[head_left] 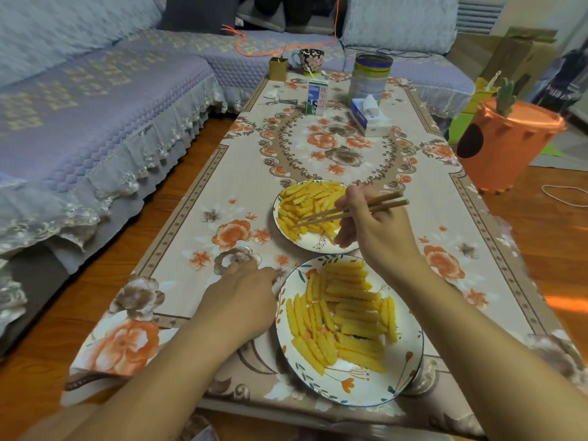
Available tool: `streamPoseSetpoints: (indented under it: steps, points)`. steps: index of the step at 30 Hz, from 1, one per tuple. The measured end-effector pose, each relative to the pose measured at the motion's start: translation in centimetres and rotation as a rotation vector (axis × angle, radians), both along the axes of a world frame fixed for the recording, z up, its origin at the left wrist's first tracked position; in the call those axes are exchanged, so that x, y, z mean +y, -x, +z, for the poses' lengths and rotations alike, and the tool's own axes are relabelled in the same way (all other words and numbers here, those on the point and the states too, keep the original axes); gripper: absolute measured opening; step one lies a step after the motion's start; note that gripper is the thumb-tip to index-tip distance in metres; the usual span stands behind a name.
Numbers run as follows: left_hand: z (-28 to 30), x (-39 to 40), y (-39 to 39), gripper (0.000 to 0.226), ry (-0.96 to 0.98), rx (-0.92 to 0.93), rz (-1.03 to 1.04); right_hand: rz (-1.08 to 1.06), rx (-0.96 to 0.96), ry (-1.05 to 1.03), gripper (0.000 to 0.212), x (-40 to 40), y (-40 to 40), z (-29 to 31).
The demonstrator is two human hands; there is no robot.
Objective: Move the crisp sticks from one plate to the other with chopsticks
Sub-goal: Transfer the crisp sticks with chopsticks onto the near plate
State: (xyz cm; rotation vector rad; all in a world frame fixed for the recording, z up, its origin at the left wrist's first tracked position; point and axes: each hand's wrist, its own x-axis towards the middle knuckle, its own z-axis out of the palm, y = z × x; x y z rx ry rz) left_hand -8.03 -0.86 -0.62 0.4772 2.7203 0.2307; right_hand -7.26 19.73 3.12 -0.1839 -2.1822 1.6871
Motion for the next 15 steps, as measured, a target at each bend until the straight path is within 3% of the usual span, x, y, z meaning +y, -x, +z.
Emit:
streamPoseSetpoints:
  steps: [8, 12, 15]
  points:
    - [-0.3, -0.1, 0.3, 0.039, 0.004, -0.001, -0.004, -0.112, 0.054, 0.175, 0.053, 2.2, -2.3, 3.2]
    - [-0.5, -0.2, 0.2, 0.039, 0.009, 0.002, -0.012, -0.162, -0.042, 0.252, 0.057, 2.9, -4.5, 4.4]
    - [-0.4, 0.0, 0.1, 0.038, 0.015, 0.006, -0.013, -0.176, -0.116, 0.196, 0.061, 1.5, -5.3, 4.0]
